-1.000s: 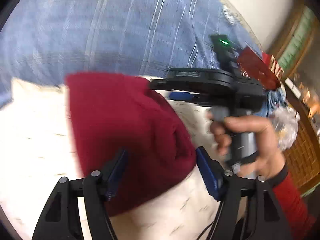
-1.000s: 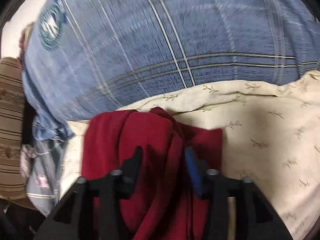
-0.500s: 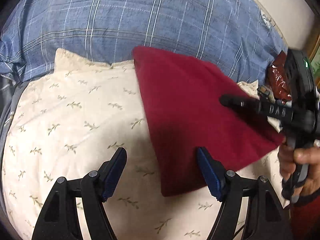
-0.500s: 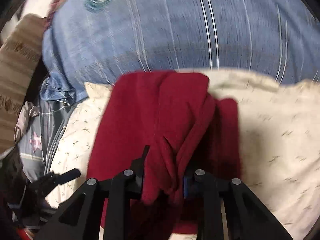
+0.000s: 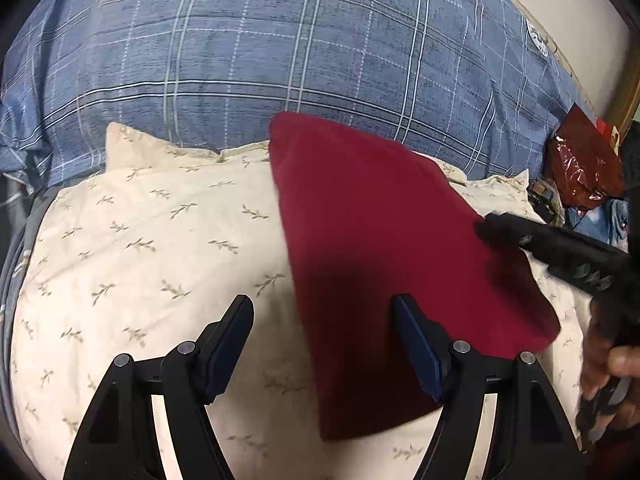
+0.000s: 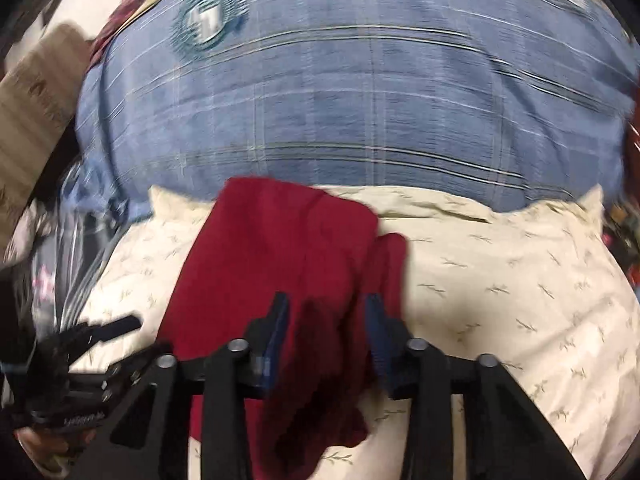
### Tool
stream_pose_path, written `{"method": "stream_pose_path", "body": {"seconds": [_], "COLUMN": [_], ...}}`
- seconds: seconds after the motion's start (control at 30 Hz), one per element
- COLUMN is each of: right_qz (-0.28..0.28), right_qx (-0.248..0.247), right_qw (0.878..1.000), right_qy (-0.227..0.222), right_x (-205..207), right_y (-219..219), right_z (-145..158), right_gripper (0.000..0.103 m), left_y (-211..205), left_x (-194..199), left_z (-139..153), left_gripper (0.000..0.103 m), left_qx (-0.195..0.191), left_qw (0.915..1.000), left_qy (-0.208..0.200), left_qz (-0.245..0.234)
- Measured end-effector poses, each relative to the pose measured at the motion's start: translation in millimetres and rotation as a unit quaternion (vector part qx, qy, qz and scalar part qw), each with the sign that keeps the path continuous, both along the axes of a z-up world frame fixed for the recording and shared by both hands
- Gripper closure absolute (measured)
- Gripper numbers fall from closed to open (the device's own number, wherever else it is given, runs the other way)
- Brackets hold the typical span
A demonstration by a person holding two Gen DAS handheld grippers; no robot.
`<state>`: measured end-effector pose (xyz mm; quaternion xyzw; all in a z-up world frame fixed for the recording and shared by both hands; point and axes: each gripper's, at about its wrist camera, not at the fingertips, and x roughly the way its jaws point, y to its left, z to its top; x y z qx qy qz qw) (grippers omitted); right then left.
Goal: Fold small clothes
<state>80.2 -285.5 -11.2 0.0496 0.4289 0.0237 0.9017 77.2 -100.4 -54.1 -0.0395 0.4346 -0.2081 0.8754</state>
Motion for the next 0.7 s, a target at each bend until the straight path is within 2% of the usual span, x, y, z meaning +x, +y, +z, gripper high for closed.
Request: {"method": "stream_pose_path", "body": {"seconds": [0.1, 0.17, 0.27, 0.33, 0.43, 0.53, 0.57, 0.7], "right_qz": [-0.020, -0.037, -0.038, -0.034, 0.003, 0.047, 0.064, 0.090], "right_qx": [-0.030, -0.027, -0.016, -0.019, -0.005, 0.010, 0.009, 0.015], "right_qw": [0.999, 0.998, 0.998, 0.999, 1.000, 0.999, 0.998, 0.993], "right_qy": [0.031, 0.048, 0.042, 0.028, 0.000, 0.004, 0.013, 0.078], "right_x": [22.4, 33.5, 30.9, 28.7, 39.3, 67.5, 83.1, 139.6], "right_y": [2.6, -4.2, -8.2, -4.9, 11.5, 33.3, 43.0, 67.0], "right_z": [-30.0, -51.3, -46.4, -28.9, -4.9, -1.3, -6.2, -39.8], "right_gripper": [0.072, 0.072, 0.069, 0.065, 0.065, 0.067, 0.070, 0.072], "left_y": [-7.5, -9.7, -9.6, -6.8, -3.5, -2.5, -2.5, -2.4], "left_x": [6.1, 6.9, 8.5, 10.9, 13.4, 14.3, 15.3, 17.7], "left_z": [-8.0, -10.1, -13.6, -16.4, -18.3, -18.6, -19.0, -19.7], "left_gripper": [0.025, 0.023, 0.021, 0.021, 0.020, 0.019, 0.019, 0.019], "left_qx": [0.000, 0.002, 0.001, -0.011, -0.022, -0.023, -0.025, -0.022], "left_qw": [1.0000, 1.0000, 1.0000, 0.9999, 0.9996, 0.9996, 0.9995, 0.9995], "left_qy": [0.005, 0.002, 0.001, 0.011, 0.020, 0.019, 0.021, 0.020], "left_qz": [-0.001, -0.002, -0.003, 0.000, 0.003, 0.003, 0.004, 0.008]}}
